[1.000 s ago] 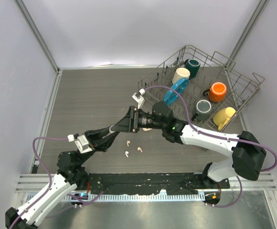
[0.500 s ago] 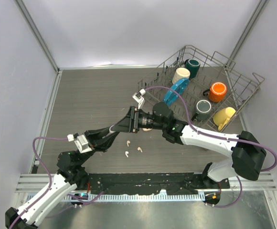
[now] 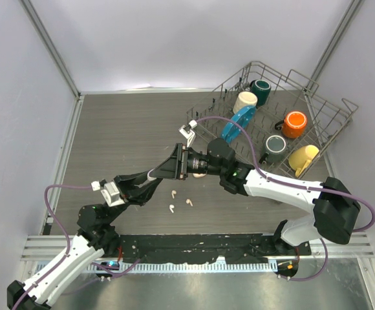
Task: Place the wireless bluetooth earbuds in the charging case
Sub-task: Open the charging case.
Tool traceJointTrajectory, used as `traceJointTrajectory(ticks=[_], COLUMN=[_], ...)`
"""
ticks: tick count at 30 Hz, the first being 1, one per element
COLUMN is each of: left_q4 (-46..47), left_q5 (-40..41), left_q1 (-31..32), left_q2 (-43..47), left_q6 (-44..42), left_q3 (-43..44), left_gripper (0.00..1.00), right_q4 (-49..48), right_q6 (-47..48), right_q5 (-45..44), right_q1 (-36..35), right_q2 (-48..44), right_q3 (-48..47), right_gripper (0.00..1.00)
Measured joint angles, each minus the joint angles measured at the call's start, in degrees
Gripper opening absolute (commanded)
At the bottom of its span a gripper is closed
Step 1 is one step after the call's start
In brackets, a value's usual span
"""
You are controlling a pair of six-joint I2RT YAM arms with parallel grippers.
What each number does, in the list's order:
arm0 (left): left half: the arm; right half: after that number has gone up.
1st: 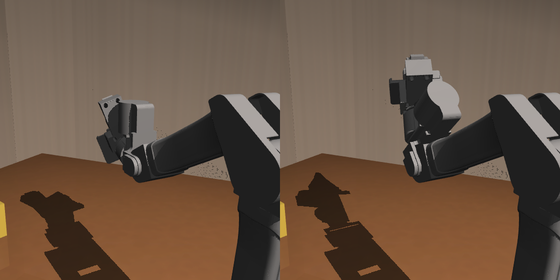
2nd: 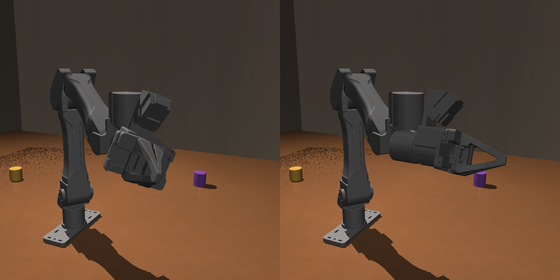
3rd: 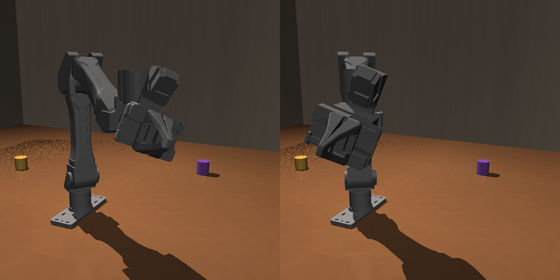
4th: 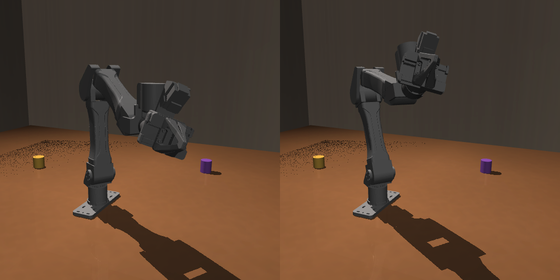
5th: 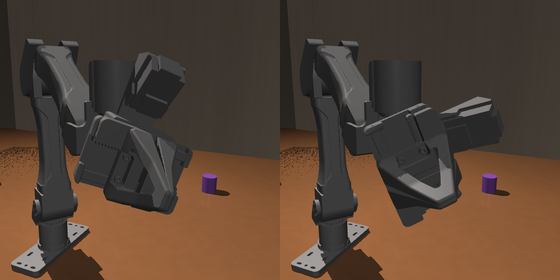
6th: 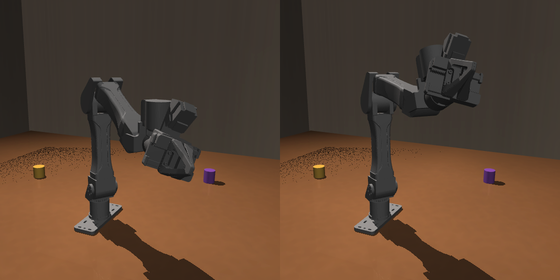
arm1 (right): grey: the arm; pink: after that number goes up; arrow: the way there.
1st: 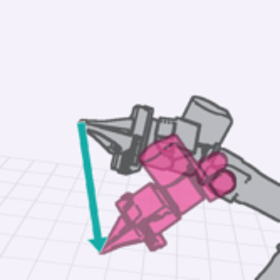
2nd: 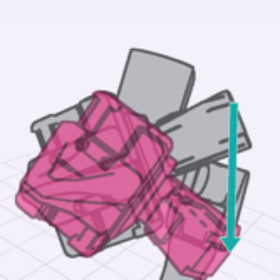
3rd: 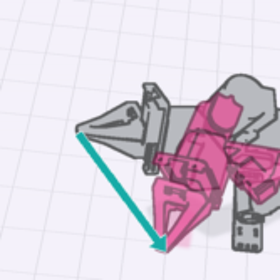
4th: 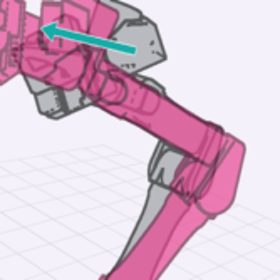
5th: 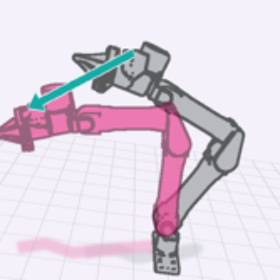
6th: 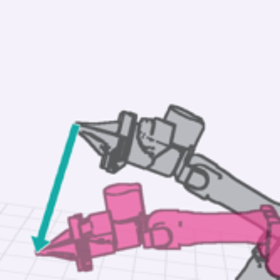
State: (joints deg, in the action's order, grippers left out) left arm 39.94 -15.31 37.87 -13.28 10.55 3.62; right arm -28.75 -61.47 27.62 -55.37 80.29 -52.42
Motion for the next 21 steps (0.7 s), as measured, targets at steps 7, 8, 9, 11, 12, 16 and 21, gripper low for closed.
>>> traceJointTrajectory(ticks=[7, 8, 9, 11, 12, 16, 21], left_q4=[0.0, 0.0, 0.1, 0.1, 0.1, 0.1, 0.2], left_q5=[0.2, 0.2, 0.2, 0.2, 0.2, 0.4, 0.8], left_q1=[0.0, 0.0, 0.0, 0.0, 0.0, 0.0, 0.0], left_q2=[0.0, 0.0, 0.0, 0.0, 0.0, -0.1, -0.5], left_q6=[0.0, 0.0, 0.0, 0.0, 0.0, 0.6, 1.1], left_q3=[0.0, 0.0, 0.0, 0.0, 0.0, 0.0, 0.0], left_gripper=[0.36, 0.36, 0.38, 0.38, 0.38, 0.39, 0.36], right_q4=[-0.3, -0.3, -0.3, -0.3, -0.3, -0.4, -0.4], right_q6=[-0.2, -0.2, -0.2, -0.2, -0.2, -0.2, -0.2], right_q5=[0.0, 0.0, 0.0, 0.0, 0.0, 0.0, 0.0], right_q1=[0.0, 0.0, 0.0, 0.0, 0.0, 0.0, 0.0], right_q2=[0.0, 0.0, 0.0, 0.0, 0.0, 0.3, 0.8], right_q3=[0.0, 0.0, 0.0, 0.0, 0.0, 0.0, 0.0], right_gripper=[0.30, 0.30, 0.30, 0.30, 0.30, 0.31, 0.31])
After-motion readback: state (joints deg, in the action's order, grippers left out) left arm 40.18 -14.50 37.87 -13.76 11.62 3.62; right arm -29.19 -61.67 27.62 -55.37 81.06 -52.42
